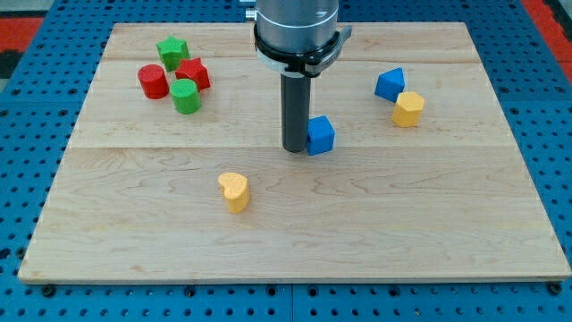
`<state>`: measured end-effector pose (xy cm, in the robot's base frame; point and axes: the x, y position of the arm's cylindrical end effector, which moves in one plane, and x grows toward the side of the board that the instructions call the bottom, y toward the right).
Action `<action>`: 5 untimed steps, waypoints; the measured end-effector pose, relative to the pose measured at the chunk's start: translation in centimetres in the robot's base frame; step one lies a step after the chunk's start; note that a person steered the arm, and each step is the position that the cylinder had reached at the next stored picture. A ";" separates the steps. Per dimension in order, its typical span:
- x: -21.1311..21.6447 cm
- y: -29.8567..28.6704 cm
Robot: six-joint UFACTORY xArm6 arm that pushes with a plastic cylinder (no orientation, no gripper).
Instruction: Push the blue cube towards the blue triangle
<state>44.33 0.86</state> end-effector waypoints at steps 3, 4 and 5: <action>-0.4 5.5; -0.5 7.6; 1.6 9.0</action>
<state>45.94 9.83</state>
